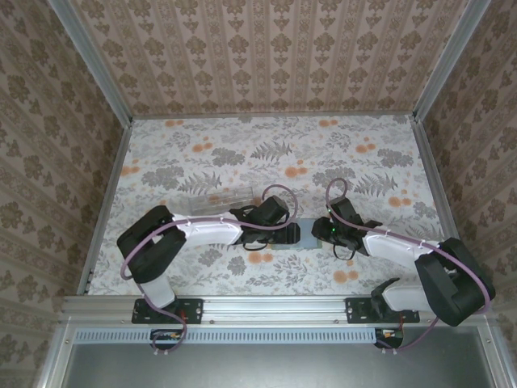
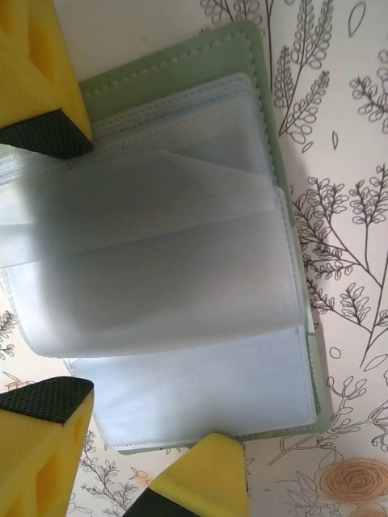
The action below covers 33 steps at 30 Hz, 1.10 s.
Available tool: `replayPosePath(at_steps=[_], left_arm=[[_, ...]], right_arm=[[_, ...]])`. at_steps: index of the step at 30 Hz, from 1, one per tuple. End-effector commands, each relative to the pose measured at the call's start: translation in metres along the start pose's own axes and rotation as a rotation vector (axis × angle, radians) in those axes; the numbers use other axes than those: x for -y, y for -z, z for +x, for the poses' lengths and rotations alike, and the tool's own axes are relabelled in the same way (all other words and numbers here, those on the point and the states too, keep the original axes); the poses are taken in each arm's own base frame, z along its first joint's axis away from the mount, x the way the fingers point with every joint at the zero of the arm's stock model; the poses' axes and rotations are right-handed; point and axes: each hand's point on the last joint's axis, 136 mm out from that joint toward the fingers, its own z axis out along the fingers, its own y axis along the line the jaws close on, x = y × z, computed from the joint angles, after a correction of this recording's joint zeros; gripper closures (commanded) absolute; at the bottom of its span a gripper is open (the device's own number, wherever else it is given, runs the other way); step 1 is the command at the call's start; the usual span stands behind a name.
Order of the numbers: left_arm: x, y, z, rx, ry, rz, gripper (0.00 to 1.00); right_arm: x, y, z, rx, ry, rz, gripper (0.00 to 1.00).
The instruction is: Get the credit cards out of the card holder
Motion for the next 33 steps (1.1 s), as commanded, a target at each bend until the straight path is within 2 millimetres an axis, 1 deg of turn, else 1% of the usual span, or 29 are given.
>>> replayPosePath(at_steps=[1,5,9,14,17,18,22,23,26,28,33], left_arm=[[0.002,-0.008,0.005,-0.022,0.032,0.045,0.24],[0.009,-0.009,0.004,-0.017,0.033,0.091,0.23],[0.02,-0.002,-0.002,0.013,0.021,0.154,0.23],[0.032,0.005,-0.007,0.038,0.001,0.214,0.17],[0.031,0.004,-0.006,0.034,-0.002,0.209,0.14],[0.032,0.004,-0.006,0.034,-0.004,0.211,0.1],[0.033,0.005,-0.007,0.037,-0.009,0.221,0.05],[0.033,0.005,-0.007,0.036,-0.012,0.222,0.0],[0.033,0.005,-0.006,0.034,-0.016,0.224,0.0],[0.033,0.006,-0.006,0.037,-0.019,0.231,0.0],[0.036,0.008,-0.007,0.041,-0.024,0.253,0.0]], right_arm=[[0.013,-0.008,0.023,-0.088,-0.015,0.04,0.67],[0.013,-0.01,0.024,-0.092,-0.019,0.038,0.67],[0.013,-0.011,0.024,-0.096,-0.021,0.039,0.67],[0.013,-0.012,0.025,-0.098,-0.022,0.039,0.67],[0.014,-0.012,0.026,-0.099,-0.023,0.041,0.67],[0.013,-0.012,0.026,-0.101,-0.023,0.04,0.67],[0.013,-0.011,0.025,-0.099,-0.023,0.041,0.67],[0.013,-0.011,0.025,-0.098,-0.022,0.041,0.67],[0.014,-0.01,0.024,-0.093,-0.021,0.047,0.66],[0.015,-0.007,0.022,-0.085,-0.02,0.053,0.62],[0.014,0.001,0.016,-0.056,-0.009,0.06,0.59]])
